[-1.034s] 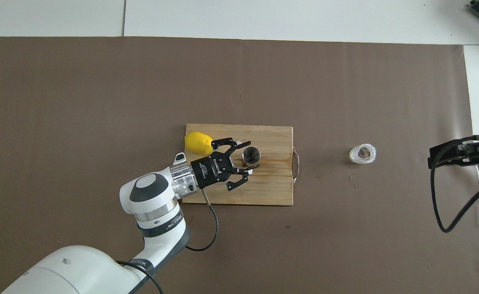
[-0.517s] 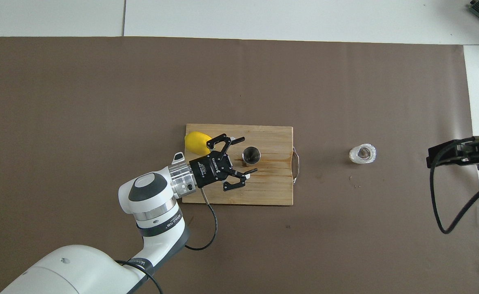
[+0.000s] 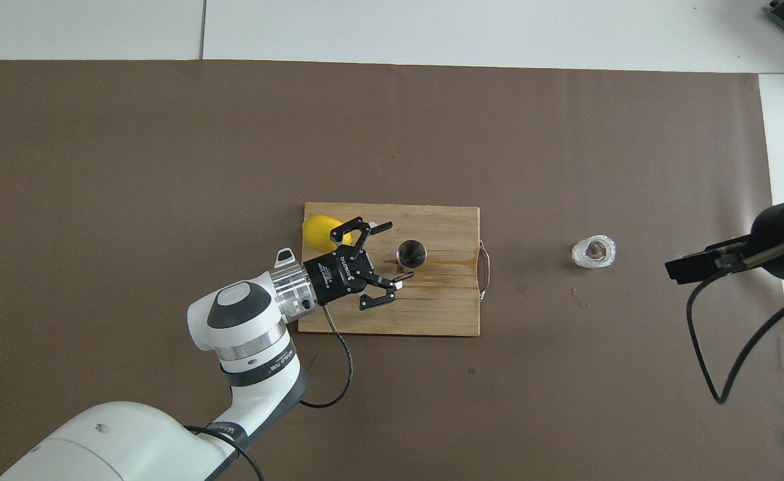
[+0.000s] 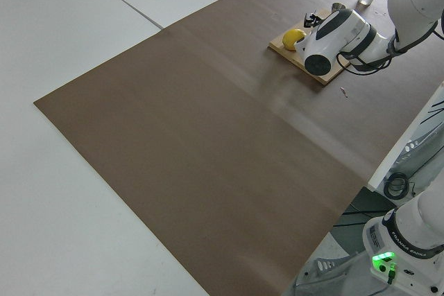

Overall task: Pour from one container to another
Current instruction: 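Withdraw the left gripper while the right gripper reaches the white cup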

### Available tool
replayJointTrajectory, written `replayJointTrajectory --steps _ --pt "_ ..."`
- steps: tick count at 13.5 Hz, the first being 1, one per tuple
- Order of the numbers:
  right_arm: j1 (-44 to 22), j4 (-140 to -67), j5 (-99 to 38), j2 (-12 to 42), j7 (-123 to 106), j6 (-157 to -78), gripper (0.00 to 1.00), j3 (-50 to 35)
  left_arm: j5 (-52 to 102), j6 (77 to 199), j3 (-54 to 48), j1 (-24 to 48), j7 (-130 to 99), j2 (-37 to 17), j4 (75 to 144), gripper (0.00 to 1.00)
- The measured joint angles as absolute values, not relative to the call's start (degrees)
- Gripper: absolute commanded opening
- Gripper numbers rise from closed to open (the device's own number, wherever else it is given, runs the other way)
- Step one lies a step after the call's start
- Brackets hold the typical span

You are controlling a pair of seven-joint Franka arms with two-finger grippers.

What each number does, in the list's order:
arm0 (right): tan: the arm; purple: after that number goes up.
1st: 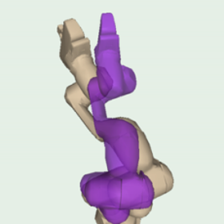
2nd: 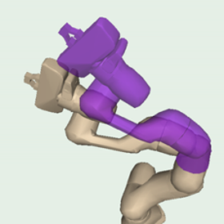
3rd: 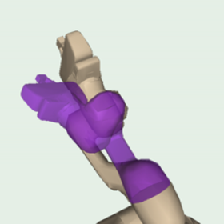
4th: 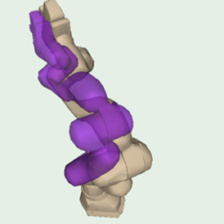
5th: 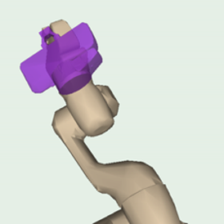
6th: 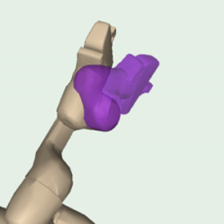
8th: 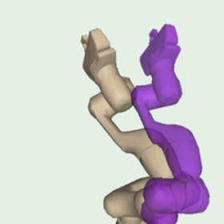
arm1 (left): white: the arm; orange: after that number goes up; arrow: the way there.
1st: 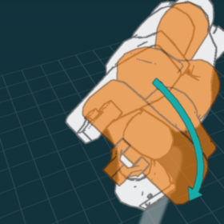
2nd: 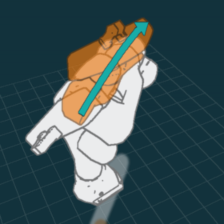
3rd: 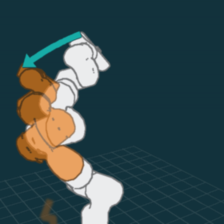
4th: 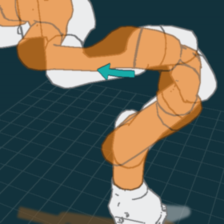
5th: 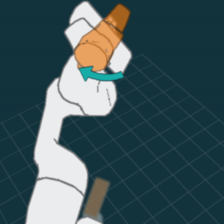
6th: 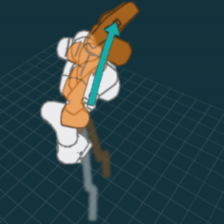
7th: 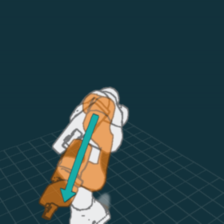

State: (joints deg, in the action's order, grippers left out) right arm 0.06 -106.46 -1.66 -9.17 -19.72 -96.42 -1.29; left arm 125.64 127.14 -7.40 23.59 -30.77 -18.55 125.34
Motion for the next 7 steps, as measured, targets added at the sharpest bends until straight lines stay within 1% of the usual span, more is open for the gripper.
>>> replayJointTrajectory --steps 3,7 --pt "0.06 -110.47 -1.71 -10.52 -30.42 -100.05 1.0 -1.29 117.35 127.38 -7.05 21.91 -37.25 -16.85 125.31 1.0" --pt "0.25 -113.33 -4.55 -10.74 -43.64 -101.09 1.0 -1.18 106.34 127.37 -6.92 18.44 -45.1 -13.94 125.19 1.0"
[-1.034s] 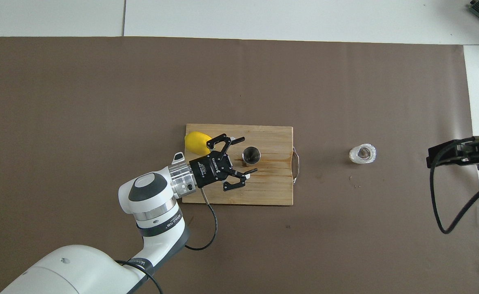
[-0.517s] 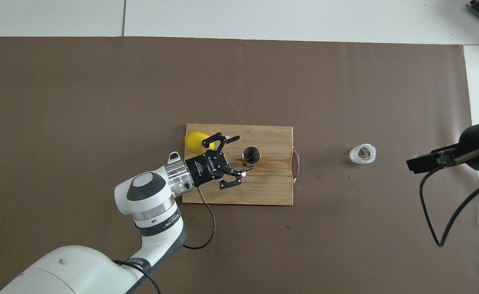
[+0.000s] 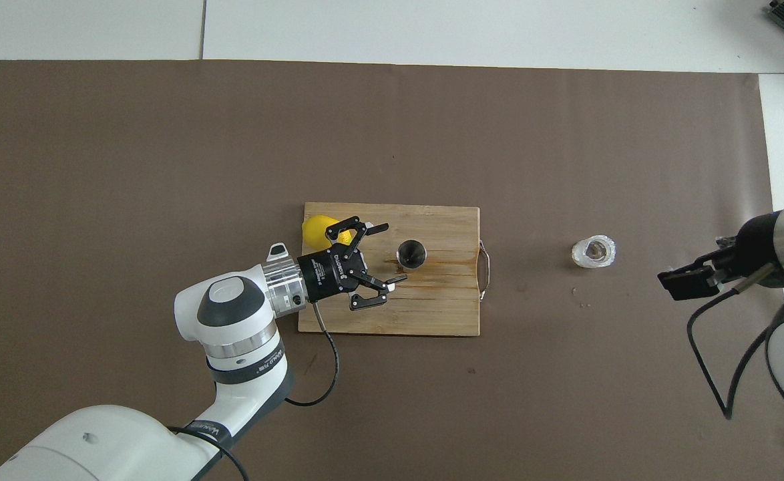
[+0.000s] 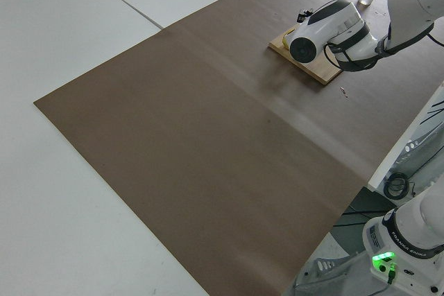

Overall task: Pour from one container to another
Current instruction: 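Withdraw the left gripper while the right gripper reaches the white cup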

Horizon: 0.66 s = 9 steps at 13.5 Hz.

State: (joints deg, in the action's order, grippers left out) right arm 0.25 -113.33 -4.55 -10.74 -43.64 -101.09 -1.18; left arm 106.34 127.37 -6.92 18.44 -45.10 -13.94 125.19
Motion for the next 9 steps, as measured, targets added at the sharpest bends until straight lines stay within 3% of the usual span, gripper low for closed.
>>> replayJointTrajectory --steps 5,9 --pt "3.07 -117.15 -8.72 -9.34 -64.3 -107.39 1.0 -0.85 85.26 126.13 -6.74 13.24 -57.39 -9.45 123.98 1.0" --pt "6.41 -117.72 -13.46 -4.22 -80.36 -112.08 1.0 -0.77 65.55 120.0 -6.56 8.22 -63.55 -6.55 120.98 1.0"
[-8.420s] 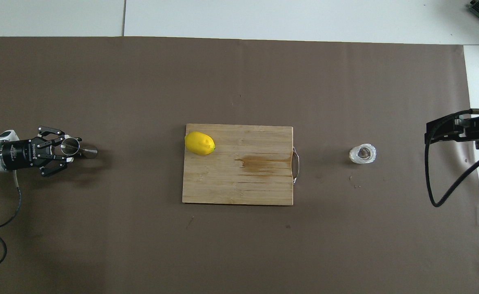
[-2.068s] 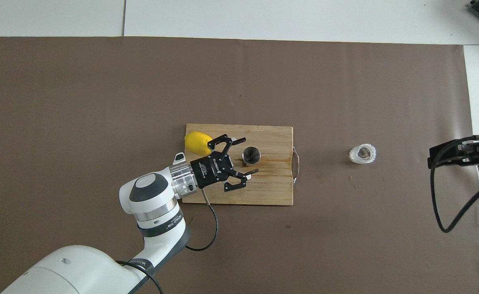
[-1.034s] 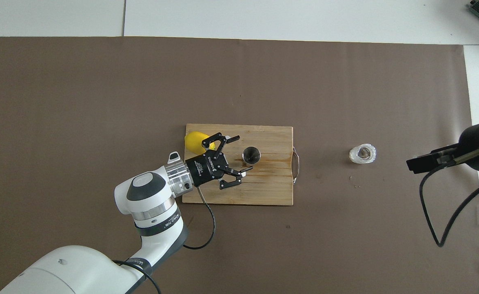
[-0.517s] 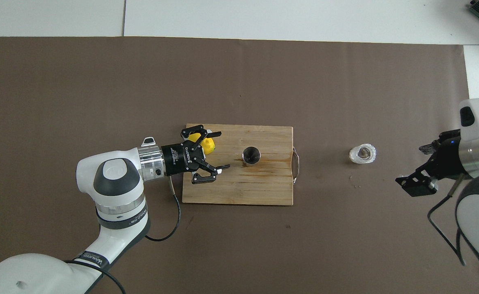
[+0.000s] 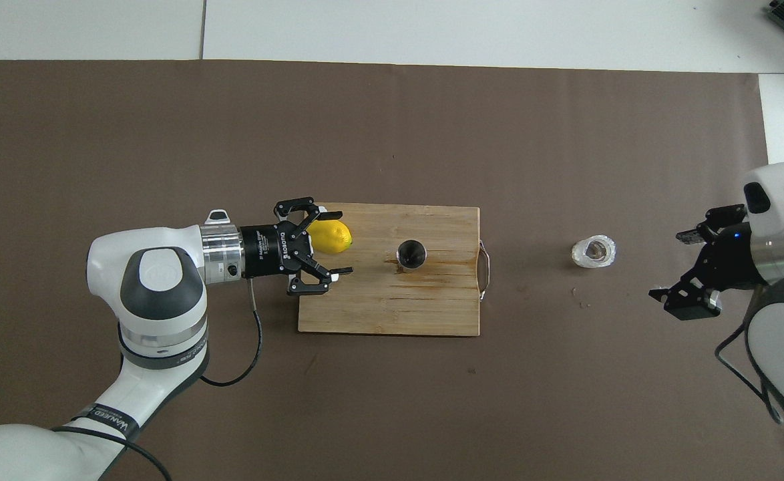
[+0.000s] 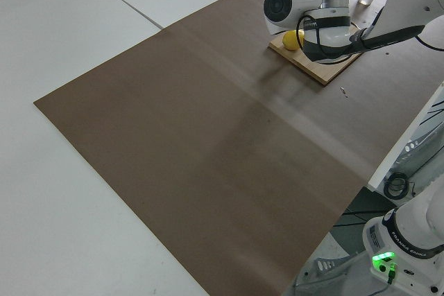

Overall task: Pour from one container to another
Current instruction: 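Withdraw the left gripper while the right gripper reaches the white cup, then grasp the white cup with the right gripper while the left gripper withdraws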

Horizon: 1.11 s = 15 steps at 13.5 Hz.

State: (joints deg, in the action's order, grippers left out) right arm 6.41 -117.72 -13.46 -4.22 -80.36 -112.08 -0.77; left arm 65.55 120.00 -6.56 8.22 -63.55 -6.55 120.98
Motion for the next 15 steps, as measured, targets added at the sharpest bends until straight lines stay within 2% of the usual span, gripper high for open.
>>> replayJointTrajectory --steps 4,10,15 --pt "10.86 -117.86 -19.18 2.05 -95.48 -115.0 1.0 -0.64 46.46 110.39 -6.42 3.85 -68.59 -5.91 112.16 1.0" --pt "12.2 -117.86 -23.51 7.54 -108.0 -119.0 1.0 -0.61 27.9 97.21 -6.28 -1.84 -68.96 -6.22 98.17 1.0" --pt "12.16 -118.54 -25.46 9.97 -113.32 -122.06 1.0 -0.62 20.4 95.88 -6.5 -1.88 -62.95 -7.09 93.55 1.0"
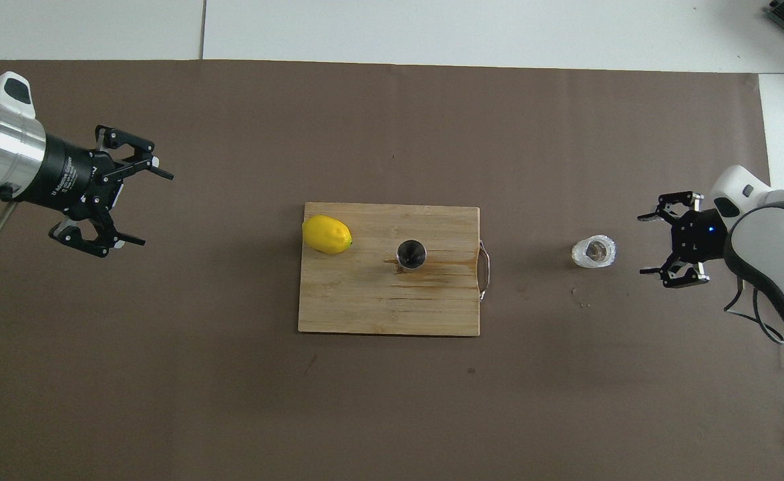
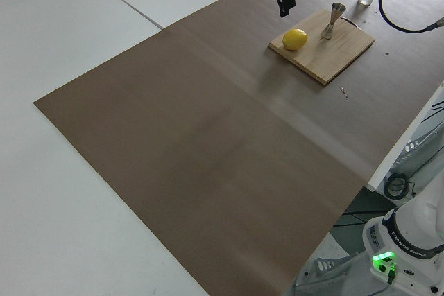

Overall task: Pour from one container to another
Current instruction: 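Grasp the white cup with the right gripper while the left gripper withdraws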

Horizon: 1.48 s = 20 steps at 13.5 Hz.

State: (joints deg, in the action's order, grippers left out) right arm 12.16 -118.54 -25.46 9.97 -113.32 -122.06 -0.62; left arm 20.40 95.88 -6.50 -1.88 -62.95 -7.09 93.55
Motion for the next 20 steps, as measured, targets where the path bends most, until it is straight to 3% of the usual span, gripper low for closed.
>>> replayJointTrajectory --steps 10,16,20 --pt "11.65 -120.68 -33.3 16.46 -119.85 -125.1 1.0 -0.75 13.39 85.84 -7.08 -1.79 -35.93 -6.4 88.2 1.0" --pt "11.28 -120.64 -33.48 16.79 -119.89 -125.1 1.0 -1.26 -3.17 83.8 -9.11 1.12 -16.69 -6.37 84.2 1.0" --pt "9.92 -120.66 -35.21 16.79 -119.89 -125.1 1.0 -1.28 -4.18 83.8 -8.26 1.63 -11.91 -6.37 84.05 1.0"
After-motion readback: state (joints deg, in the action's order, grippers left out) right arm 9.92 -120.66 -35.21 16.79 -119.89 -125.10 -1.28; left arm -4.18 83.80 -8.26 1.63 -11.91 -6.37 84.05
